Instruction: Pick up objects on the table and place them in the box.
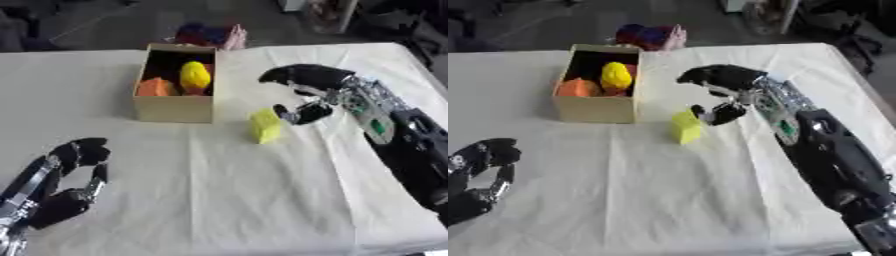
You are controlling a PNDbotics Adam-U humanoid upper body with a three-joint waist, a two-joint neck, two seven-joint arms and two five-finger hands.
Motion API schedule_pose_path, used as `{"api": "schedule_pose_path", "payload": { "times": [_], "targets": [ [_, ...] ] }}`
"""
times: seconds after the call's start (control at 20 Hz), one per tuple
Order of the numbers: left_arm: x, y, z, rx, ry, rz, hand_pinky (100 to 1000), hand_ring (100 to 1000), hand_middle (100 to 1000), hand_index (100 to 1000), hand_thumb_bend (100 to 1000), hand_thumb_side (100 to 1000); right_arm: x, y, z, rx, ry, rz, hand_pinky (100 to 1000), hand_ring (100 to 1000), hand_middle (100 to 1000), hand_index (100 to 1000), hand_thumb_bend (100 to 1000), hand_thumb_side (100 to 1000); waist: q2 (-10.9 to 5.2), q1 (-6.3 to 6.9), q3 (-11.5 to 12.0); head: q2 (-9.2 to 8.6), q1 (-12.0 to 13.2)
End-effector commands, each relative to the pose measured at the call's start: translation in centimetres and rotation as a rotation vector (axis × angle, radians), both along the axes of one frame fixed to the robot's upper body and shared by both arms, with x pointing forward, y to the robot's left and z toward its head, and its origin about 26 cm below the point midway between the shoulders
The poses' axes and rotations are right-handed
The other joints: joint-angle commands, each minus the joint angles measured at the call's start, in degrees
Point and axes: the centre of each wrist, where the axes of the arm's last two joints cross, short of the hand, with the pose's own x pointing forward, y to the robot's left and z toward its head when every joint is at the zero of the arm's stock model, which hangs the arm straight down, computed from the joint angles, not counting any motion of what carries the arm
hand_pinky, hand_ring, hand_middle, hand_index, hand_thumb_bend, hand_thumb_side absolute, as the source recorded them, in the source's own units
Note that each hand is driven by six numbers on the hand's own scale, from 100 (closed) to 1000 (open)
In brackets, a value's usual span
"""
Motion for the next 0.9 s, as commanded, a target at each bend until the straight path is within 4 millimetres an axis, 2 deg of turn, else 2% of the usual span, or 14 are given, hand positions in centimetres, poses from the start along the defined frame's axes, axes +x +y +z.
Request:
{"api": "schedule_pose_path", "payload": {
  "times": [0.05, 0.2, 0.3, 0.65, 0.9],
  "targets": [
    [0.1, 0.3, 0.8, 0.018, -0.025, -0.006, 825, 763, 693, 856, 100, 268, -1.2, -0.9, 1.0, -0.039, 0.010, 0.033, 964, 978, 969, 1000, 100, 302, -1.09, -0.42, 0.2, -0.19, -0.5],
    [0.0, 0.1, 0.6, 0.017, -0.019, -0.018, 825, 763, 693, 857, 100, 270, -2.9, -1.0, 0.4, -0.047, 0.045, 0.026, 964, 980, 970, 1000, 100, 294, -1.37, -0.33, 0.6, -0.19, -1.0],
    [0.0, 0.1, 0.6, 0.017, -0.017, -0.019, 825, 763, 693, 856, 100, 268, -3.5, -0.7, 1.1, -0.048, 0.042, 0.023, 964, 981, 972, 1000, 100, 285, -1.43, -0.23, 0.8, -0.19, -1.2],
    [0.0, 0.1, 0.5, 0.014, -0.014, -0.019, 825, 764, 694, 857, 100, 270, -3.7, 0.7, 4.5, -0.022, 0.007, 0.004, 961, 978, 971, 1000, 100, 252, -1.40, 0.00, 0.7, -0.19, -1.2],
    [0.0, 0.1, 0.5, 0.014, -0.013, -0.021, 824, 764, 695, 856, 100, 270, -3.3, 1.5, 4.8, -0.029, 0.015, 0.015, 961, 978, 971, 1000, 100, 282, -1.42, 0.02, 0.8, -0.19, -1.4]
  ]
}}
